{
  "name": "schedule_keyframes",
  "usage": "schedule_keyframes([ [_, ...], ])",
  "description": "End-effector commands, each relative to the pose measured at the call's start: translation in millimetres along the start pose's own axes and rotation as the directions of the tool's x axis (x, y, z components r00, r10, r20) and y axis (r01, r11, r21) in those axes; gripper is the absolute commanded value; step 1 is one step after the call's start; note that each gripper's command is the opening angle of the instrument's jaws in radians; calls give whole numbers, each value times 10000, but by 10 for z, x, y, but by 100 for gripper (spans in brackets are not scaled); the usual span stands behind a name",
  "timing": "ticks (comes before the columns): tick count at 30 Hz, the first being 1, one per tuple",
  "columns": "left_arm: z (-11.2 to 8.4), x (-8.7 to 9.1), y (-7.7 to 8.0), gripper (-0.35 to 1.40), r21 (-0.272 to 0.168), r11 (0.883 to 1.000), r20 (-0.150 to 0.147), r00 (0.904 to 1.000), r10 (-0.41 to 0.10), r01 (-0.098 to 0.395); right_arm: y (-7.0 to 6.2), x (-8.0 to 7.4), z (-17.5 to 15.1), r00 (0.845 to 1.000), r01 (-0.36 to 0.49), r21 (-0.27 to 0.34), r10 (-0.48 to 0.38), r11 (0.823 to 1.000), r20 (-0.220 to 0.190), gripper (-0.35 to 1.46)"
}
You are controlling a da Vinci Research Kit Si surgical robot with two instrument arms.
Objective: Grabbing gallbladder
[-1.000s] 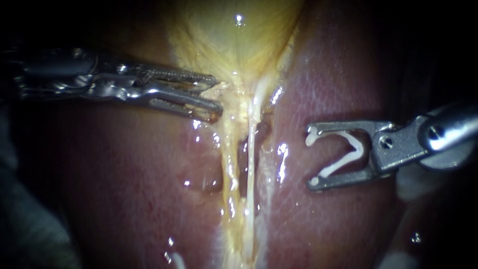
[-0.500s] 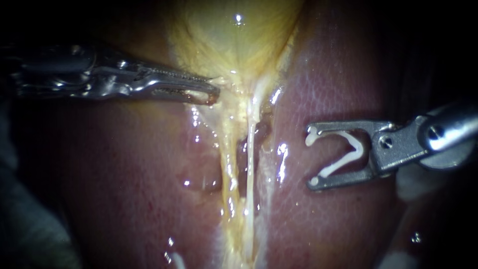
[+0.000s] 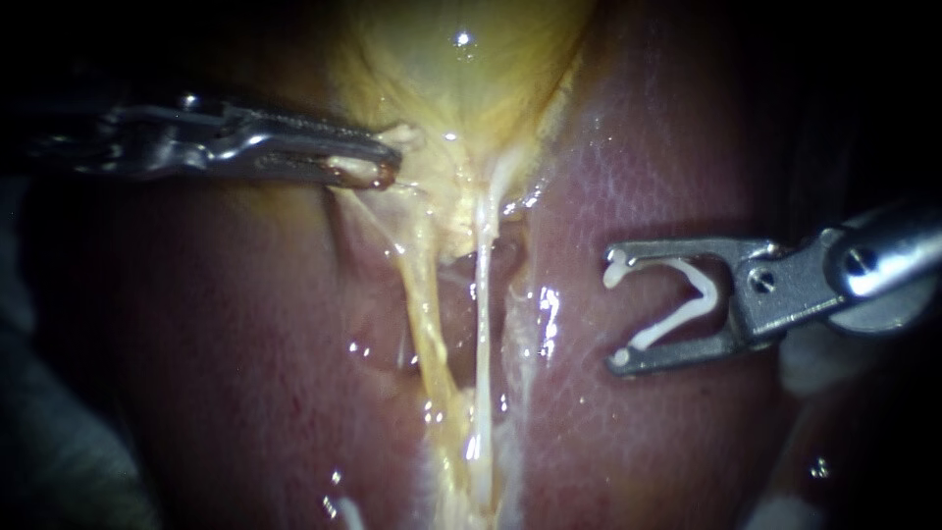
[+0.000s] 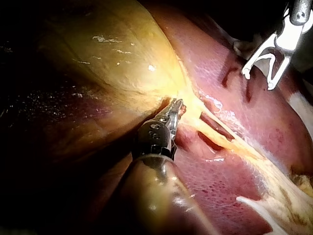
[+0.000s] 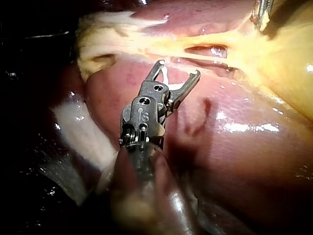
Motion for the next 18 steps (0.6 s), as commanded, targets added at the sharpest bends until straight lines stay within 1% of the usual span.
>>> schedule_keyframes([
  [1, -4, 5, 1, -35, -32, 10000, -126, 9999, -26, 25, 0, 0, 0, 10000, -7, -2, 7, 10000, -1, 50],
  [4, -16, 16, 2, -35, -75, 9997, -402, 9990, -214, 211, 0, 0, 0, 10000, -7, -2, 7, 10000, -1, 50],
  [7, -23, 22, 3, -35, -98, 9995, -536, 9981, -299, 295, 0, 0, 0, 10000, -7, -2, 7, 10000, -1, 50],
  [18, -19, 20, 4, -35, -26, 9996, -556, 9981, -270, 269, 1, 0, 0, 10000, -9, -5, 9, 10000, 0, 50],
])
